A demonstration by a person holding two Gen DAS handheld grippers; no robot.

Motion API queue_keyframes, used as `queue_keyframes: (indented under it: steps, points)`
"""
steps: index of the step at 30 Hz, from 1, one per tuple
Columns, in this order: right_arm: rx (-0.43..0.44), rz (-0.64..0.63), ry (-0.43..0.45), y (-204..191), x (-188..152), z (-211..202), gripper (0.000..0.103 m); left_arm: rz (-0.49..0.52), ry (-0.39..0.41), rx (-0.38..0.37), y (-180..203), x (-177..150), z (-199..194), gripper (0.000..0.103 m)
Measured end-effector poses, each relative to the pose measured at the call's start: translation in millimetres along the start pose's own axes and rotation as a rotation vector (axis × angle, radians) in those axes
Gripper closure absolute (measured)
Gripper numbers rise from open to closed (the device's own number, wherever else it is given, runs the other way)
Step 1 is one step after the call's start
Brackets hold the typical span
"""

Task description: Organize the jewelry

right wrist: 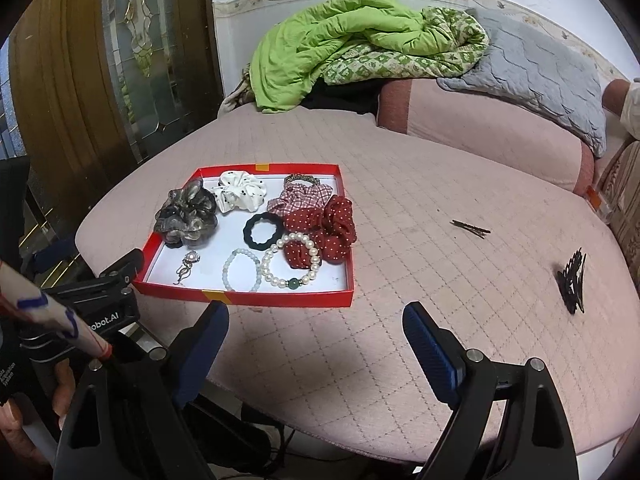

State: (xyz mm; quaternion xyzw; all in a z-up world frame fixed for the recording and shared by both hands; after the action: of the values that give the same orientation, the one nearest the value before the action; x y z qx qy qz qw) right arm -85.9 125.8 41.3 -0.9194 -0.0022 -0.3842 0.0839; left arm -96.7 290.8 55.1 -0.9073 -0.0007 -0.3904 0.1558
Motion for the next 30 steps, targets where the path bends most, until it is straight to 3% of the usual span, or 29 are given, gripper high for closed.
queue_keyframes:
  steps: [30]
  points:
    - [0.013,0.006,-0.018,3.3,-5.8,3.7,0.011,-0.001,-0.038,-0.042,8.8,-5.7,5.3,0.003]
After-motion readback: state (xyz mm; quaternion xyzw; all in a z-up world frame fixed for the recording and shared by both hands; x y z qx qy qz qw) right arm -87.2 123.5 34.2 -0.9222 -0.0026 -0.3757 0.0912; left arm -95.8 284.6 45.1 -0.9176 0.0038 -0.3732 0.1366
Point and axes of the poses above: each gripper's, at about its wrist camera, not at the fingertips, and z roughly the way its jaws point, y to its right, x to its top, the point moved 9 cm from there along z, roughly the way its jaws point, and after that the axes turned 9 degrees about z, right-handed, at the moved point
